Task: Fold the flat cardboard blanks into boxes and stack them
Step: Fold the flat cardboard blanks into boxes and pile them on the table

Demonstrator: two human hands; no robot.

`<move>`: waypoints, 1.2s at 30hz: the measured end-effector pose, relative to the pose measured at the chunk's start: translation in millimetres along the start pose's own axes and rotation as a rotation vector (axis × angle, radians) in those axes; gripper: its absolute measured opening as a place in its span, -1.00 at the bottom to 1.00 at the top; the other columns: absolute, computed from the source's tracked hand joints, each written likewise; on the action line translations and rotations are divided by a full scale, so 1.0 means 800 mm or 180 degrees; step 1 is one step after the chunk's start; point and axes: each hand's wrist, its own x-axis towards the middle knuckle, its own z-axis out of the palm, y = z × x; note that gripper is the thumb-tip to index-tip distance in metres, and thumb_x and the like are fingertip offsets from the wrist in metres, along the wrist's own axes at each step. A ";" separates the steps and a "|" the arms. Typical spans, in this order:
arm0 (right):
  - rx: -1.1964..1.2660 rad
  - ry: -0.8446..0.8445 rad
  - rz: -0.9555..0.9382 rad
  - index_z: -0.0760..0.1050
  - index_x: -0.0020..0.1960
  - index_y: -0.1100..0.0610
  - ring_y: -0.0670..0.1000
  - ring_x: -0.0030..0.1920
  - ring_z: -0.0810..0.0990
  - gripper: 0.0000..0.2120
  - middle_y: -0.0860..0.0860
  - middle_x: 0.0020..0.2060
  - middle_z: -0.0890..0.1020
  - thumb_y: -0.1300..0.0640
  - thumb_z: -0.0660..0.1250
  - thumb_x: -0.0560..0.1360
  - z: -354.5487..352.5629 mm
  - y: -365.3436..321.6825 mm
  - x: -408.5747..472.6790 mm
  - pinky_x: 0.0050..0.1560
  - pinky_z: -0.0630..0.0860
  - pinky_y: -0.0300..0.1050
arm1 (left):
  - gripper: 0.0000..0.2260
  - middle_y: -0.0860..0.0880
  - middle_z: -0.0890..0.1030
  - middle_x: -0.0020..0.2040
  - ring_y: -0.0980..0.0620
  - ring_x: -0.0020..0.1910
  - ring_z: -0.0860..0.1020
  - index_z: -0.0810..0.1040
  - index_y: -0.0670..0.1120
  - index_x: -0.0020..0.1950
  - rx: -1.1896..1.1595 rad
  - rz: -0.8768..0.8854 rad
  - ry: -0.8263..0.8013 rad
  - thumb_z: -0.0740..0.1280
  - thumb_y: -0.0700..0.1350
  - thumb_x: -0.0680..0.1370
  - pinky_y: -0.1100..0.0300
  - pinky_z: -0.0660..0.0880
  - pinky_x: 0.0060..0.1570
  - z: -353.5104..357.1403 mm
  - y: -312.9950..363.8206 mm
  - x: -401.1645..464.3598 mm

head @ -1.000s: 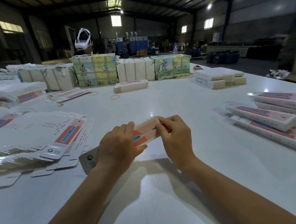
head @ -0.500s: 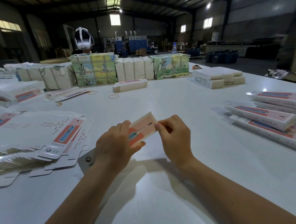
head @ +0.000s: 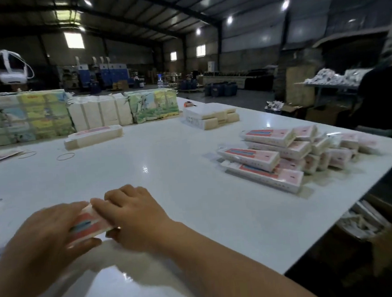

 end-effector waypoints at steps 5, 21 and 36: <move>0.0197 0.0583 0.1234 0.37 0.39 0.07 0.21 0.11 0.41 -0.53 0.18 0.17 0.47 -0.02 0.29 0.51 -0.061 0.074 0.003 0.08 0.41 0.07 | -0.46 -0.03 0.46 0.29 -0.13 0.25 0.43 0.39 0.08 0.35 -0.0277 -0.0145 0.0693 0.21 0.30 0.45 -0.12 0.34 0.27 0.010 -0.007 0.002; -0.1658 0.0234 0.3643 0.42 0.32 0.02 0.19 0.29 0.30 -0.63 0.14 0.31 0.40 -0.03 0.14 0.56 -0.159 0.287 -0.170 0.19 0.35 0.13 | -0.85 0.14 0.57 -0.23 0.07 -0.18 0.57 0.53 0.24 -0.22 -0.0996 -0.0654 -0.0342 0.22 0.22 0.35 0.30 0.35 0.07 -0.004 0.047 -0.013; 0.0099 -0.0766 0.1234 0.53 0.20 0.11 0.15 0.21 0.42 -0.70 0.09 0.19 0.51 0.10 0.11 0.58 -0.010 0.011 0.008 0.14 0.39 0.00 | -0.93 0.04 0.59 -0.07 0.05 -0.05 0.49 0.61 -0.07 -0.03 -0.0821 -0.0932 -0.0254 0.39 -0.15 0.50 0.21 0.34 -0.06 -0.036 0.099 -0.013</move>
